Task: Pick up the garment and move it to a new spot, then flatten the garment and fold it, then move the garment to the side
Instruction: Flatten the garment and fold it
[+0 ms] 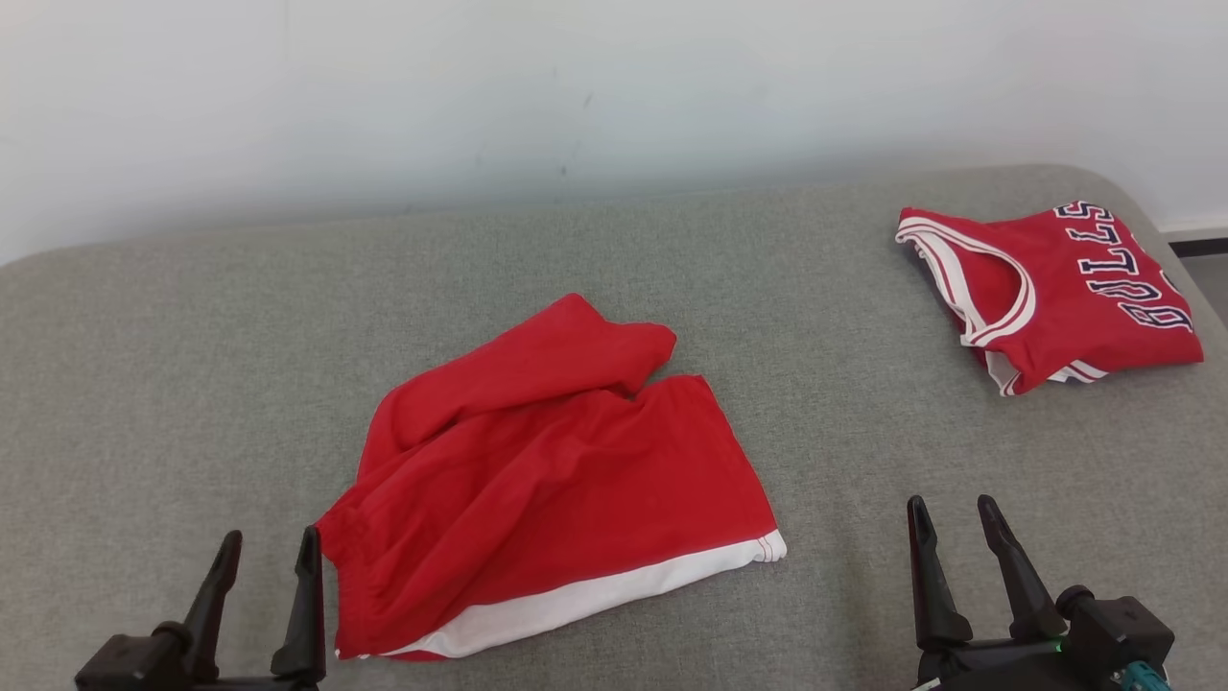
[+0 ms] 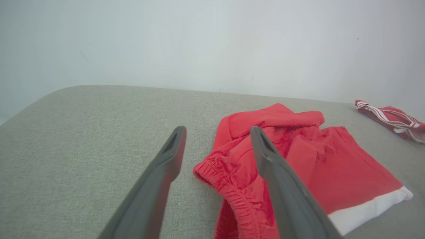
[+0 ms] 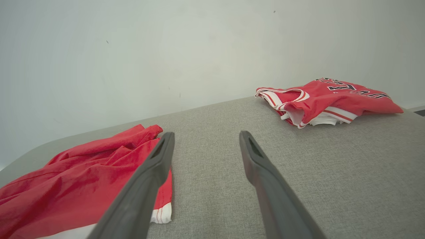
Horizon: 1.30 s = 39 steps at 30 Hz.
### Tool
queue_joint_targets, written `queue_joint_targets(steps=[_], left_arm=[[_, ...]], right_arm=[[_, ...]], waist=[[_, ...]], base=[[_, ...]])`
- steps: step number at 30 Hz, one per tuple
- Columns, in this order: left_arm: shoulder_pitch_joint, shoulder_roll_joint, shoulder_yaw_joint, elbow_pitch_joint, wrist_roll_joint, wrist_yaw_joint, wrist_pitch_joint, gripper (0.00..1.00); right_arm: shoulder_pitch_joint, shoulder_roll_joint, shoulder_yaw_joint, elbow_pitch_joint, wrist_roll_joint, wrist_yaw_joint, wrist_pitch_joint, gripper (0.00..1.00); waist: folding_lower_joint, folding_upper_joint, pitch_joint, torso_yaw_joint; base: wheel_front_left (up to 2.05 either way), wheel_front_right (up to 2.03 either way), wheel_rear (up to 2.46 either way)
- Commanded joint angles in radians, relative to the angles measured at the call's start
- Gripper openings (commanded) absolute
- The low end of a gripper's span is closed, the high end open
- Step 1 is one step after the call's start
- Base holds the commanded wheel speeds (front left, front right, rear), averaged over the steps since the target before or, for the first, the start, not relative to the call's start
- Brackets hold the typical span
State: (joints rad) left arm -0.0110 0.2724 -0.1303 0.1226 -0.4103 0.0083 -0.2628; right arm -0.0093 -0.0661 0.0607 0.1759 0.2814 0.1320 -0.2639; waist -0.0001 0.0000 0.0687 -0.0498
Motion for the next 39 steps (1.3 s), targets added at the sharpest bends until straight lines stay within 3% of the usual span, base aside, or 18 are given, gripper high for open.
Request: queue_joint_targets(steps=[1,13,27,39], left_arm=[[0.018,-0.011,0.016,-0.010,0.016,0.001,-0.002,1.00],[0.052,-0.089,0.149,-0.066,0.174,0.010,-0.002,1.00],[0.121,-0.134,0.192,-0.042,0.239,-0.066,-0.002,1.00],[0.122,-0.152,0.213,-0.017,0.256,-0.095,-0.002,1.00]], right_arm=[[0.010,-0.006,0.000,0.000,-0.003,-0.003,0.000,1.00],[0.035,-0.022,0.018,-0.010,-0.015,-0.003,0.000,1.00],[0.081,-0.027,0.032,-0.030,-0.031,-0.003,0.000,1.00],[0.095,-0.030,0.048,-0.032,-0.039,-0.003,0.000,1.00]], waist=[[0.0001,0.0000,-0.010,-0.001],[0.0001,0.0000,-0.062,-0.006],[0.0001,0.0000,-0.084,0.003],[0.0001,0.0000,-0.084,0.009]], base=[[0.00,0.00,0.00],[0.00,0.00,0.00],[0.00,0.00,0.00],[0.00,0.00,0.00]])
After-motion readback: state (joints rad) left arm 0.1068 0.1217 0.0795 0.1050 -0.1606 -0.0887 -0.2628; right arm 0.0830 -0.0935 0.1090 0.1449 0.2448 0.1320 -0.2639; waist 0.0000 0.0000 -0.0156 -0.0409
